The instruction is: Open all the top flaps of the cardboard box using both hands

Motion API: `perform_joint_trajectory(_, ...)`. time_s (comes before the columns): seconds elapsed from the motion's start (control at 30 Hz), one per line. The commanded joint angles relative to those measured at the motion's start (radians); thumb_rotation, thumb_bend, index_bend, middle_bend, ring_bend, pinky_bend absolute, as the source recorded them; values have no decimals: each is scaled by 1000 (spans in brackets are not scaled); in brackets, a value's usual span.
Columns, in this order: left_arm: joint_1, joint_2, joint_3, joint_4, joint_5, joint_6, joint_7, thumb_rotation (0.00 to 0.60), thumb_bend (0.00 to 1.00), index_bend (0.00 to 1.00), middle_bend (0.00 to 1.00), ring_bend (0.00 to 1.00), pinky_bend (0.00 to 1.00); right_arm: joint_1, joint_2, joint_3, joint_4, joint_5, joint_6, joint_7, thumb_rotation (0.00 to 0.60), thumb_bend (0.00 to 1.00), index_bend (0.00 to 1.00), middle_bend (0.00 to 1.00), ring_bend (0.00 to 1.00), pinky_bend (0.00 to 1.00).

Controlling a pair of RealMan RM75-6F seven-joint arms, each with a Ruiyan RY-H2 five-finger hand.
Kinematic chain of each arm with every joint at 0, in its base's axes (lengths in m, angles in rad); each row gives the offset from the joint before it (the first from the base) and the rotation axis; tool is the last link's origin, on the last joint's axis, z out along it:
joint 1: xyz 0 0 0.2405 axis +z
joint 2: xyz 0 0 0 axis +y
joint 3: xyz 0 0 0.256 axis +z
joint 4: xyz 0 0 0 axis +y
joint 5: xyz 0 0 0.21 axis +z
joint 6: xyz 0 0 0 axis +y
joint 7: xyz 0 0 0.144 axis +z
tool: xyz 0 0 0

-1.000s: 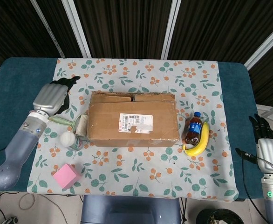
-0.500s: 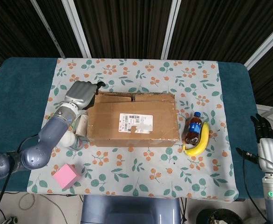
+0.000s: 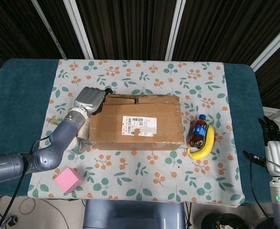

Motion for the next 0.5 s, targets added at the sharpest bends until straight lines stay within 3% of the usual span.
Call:
perform_joint_trajectory(0.03,-11,-9,9,4,-4,-7,-11,600,984,190,378,285,360,-1,0,2,-1,-1,-2,2,600,231,0,0,0,209)
perform_joint_trajectory(0.5,-25,-14,22,-17,46,0,-83,600,992,242,482,373,431,-7,-1,10,-5,-5,-13,4,600,234,0,0,0,209)
